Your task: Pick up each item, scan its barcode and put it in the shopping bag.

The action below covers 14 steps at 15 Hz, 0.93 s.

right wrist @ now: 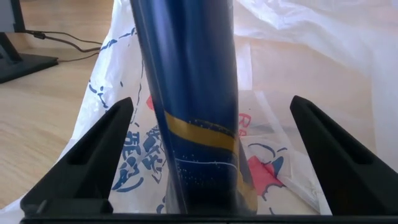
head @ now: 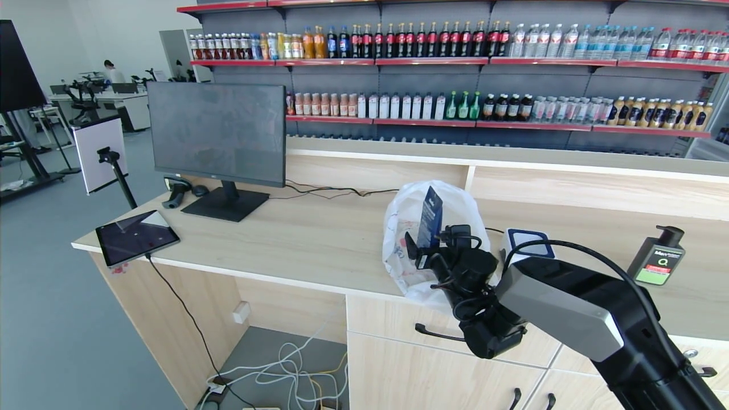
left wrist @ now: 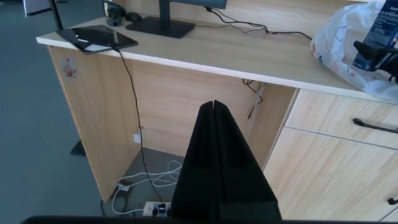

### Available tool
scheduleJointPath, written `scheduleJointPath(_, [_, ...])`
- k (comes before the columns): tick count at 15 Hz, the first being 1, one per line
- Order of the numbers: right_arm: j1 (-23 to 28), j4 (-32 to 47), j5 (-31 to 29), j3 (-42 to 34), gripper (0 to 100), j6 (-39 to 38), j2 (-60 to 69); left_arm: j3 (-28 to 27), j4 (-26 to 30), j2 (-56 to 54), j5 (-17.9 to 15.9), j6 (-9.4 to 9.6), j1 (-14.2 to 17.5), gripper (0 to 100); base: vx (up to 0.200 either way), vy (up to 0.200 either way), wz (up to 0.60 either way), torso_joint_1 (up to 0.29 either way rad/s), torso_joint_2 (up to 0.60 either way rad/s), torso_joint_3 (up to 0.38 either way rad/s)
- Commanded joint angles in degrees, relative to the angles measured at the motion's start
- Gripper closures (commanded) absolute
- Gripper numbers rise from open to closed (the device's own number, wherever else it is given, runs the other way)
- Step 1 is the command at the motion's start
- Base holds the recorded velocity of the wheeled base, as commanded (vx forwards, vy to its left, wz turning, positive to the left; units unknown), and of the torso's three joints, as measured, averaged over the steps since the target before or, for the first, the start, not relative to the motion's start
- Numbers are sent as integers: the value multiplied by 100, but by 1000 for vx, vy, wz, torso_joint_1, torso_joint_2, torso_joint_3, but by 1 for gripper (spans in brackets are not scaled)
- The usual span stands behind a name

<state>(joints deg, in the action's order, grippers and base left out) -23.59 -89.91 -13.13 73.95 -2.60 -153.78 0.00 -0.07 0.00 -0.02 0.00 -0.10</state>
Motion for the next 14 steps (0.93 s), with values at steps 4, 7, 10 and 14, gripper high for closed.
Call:
scheduleJointPath(4, [-14, -9, 3, -47, 0, -4, 68, 0, -1, 0, 2, 0, 1, 100, 0, 0, 0, 0, 0, 0])
scheduleJointPath(7, [3, -9, -5, -179, 0, 5, 217, 0, -1, 0, 2, -9, 1, 100, 0, 0, 0, 0, 0, 0])
scheduleJointPath(10, [3, -9, -5, -364, 0, 5, 384, 0, -1, 0, 2, -9, 1, 100, 0, 0, 0, 0, 0, 0])
scheduleJointPath(14, [-5, -9, -5, -627, 0, 22, 745, 0, -1, 0, 2, -9, -8, 100, 0, 0, 0, 0, 0, 0])
